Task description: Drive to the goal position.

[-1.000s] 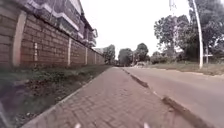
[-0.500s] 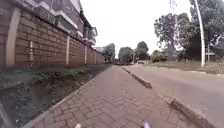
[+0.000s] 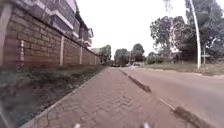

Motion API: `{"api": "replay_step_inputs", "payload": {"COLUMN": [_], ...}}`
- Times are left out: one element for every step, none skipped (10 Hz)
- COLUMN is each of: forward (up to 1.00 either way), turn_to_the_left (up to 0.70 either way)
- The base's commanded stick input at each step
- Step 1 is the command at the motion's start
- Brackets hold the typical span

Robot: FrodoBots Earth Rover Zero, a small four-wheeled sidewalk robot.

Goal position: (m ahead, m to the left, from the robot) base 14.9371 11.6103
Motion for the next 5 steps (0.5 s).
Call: {"api": "replay_step_inputs", "payload": {"forward": [0.50,0.50,0.50,0.50,0.50], "turn_to_the_left": [0.00,0.00,0.00,0.00,0.00]}}
